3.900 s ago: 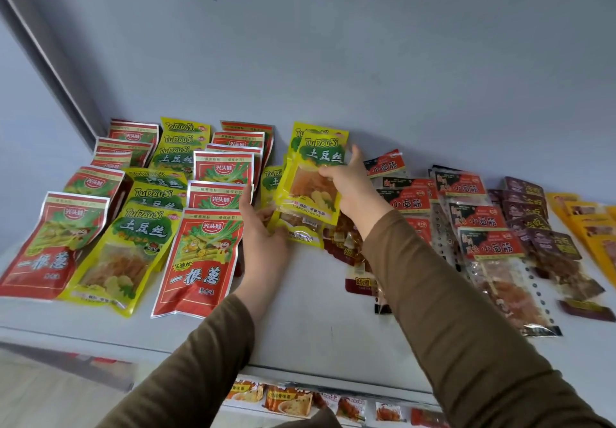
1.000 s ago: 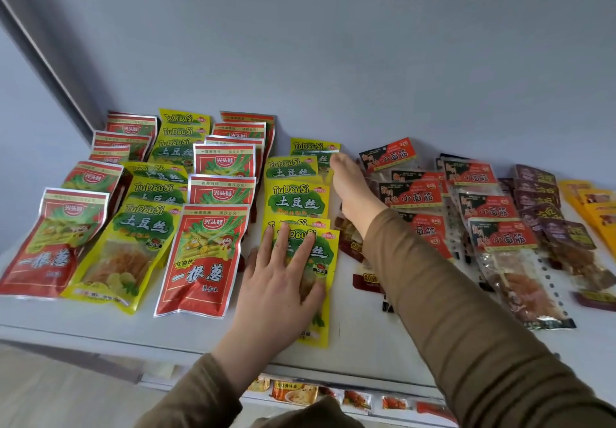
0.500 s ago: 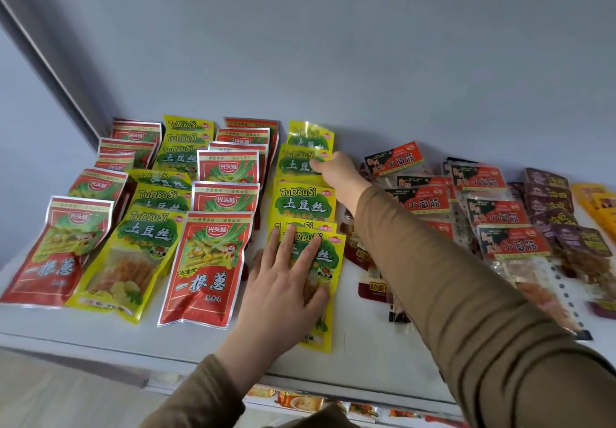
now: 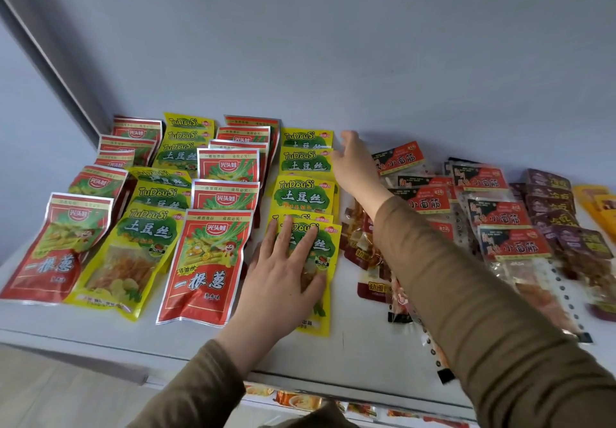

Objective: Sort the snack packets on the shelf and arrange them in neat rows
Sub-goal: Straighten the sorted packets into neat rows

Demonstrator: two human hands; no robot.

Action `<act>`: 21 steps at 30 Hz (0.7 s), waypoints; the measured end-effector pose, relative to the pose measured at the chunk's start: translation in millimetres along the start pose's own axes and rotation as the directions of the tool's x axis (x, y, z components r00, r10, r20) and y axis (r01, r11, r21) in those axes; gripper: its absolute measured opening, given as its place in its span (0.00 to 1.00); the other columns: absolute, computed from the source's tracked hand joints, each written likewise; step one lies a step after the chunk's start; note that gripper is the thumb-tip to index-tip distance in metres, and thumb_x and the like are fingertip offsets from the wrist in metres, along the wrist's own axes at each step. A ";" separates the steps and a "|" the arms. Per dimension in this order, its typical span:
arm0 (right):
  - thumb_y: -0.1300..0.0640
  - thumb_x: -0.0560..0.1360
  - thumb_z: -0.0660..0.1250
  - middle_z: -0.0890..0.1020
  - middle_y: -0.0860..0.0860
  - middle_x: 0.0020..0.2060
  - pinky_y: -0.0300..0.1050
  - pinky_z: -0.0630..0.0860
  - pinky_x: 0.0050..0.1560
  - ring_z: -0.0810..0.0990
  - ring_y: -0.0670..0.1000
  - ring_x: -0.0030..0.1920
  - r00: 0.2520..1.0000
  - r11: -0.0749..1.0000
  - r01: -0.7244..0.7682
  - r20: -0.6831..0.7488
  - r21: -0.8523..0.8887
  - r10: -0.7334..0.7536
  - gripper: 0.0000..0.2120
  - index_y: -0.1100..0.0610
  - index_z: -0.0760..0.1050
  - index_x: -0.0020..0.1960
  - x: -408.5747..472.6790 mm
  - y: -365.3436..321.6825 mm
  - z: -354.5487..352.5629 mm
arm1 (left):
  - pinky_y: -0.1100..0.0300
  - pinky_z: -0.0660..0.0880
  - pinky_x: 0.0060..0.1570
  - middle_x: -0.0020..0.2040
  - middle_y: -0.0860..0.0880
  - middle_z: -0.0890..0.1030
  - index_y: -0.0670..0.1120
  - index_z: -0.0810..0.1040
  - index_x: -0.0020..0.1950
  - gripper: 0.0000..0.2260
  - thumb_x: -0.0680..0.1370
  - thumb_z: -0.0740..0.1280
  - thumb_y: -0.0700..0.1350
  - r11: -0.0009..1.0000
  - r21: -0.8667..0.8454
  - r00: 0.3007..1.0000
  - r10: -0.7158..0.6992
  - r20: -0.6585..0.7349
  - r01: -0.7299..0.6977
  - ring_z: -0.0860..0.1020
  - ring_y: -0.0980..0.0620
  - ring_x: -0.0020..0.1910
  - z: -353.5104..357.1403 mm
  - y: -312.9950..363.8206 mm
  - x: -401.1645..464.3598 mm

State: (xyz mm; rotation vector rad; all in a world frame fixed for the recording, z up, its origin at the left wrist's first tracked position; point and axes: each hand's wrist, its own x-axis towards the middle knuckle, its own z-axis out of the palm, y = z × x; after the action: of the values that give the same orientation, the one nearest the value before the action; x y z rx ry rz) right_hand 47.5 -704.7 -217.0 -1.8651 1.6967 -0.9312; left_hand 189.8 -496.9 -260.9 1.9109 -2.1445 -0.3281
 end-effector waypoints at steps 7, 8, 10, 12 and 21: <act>0.51 0.81 0.65 0.79 0.54 0.52 0.42 0.65 0.34 0.77 0.54 0.46 0.989 0.975 0.022 0.147 -0.222 0.011 0.16 0.62 0.71 0.62 -9.4 8.2 -7.4 | 0.41 0.54 0.79 0.85 0.53 0.41 0.65 0.42 0.82 0.33 0.79 0.49 0.69 0.999 0.031 1.000 0.015 0.014 -0.016 0.35 0.50 0.82 -0.7 5.2 -6.8; 0.51 0.81 0.66 0.80 0.56 0.54 0.43 0.69 0.38 0.79 0.55 0.48 0.987 0.981 0.003 0.158 -0.194 0.028 0.17 0.63 0.73 0.63 -8.9 8.7 -7.1 | 0.42 0.53 0.79 0.85 0.53 0.41 0.65 0.42 0.82 0.33 0.79 0.49 0.70 0.999 0.035 1.000 0.018 0.017 -0.019 0.36 0.50 0.82 -0.7 6.0 -8.3; 0.52 0.80 0.67 0.81 0.56 0.59 0.46 0.73 0.50 0.80 0.57 0.57 0.976 0.987 -0.022 0.211 -0.162 0.056 0.19 0.62 0.75 0.66 -8.3 8.1 -5.3 | 0.43 0.50 0.80 0.85 0.53 0.41 0.65 0.42 0.82 0.33 0.79 0.49 0.70 0.999 0.043 1.000 0.025 0.018 -0.026 0.36 0.50 0.82 -0.2 7.6 -11.6; 0.51 0.80 0.67 0.82 0.55 0.55 0.45 0.72 0.48 0.81 0.55 0.55 0.973 0.994 -0.028 0.223 -0.106 0.051 0.16 0.59 0.77 0.64 -6.7 8.5 -3.1 | 0.45 0.48 0.80 0.85 0.54 0.41 0.65 0.42 0.82 0.33 0.79 0.49 0.70 0.998 0.050 0.999 0.030 0.015 -0.031 0.35 0.50 0.82 0.7 9.3 -15.2; 0.55 0.80 0.66 0.83 0.56 0.57 0.46 0.74 0.52 0.80 0.55 0.53 0.992 0.999 -0.027 0.125 -0.045 0.032 0.13 0.59 0.79 0.62 -0.6 -8.0 1.9 | 0.46 0.44 0.80 0.84 0.54 0.40 0.66 0.43 0.82 0.33 0.79 0.49 0.71 0.998 0.056 0.999 0.037 -0.004 -0.036 0.34 0.50 0.82 0.7 10.3 -19.3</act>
State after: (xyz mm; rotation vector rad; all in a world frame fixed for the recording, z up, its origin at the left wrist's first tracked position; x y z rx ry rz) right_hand 54.4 -703.2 -212.7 -1.8795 1.6761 -0.7538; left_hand 182.1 -476.5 -259.0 1.8973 -2.2050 -0.2592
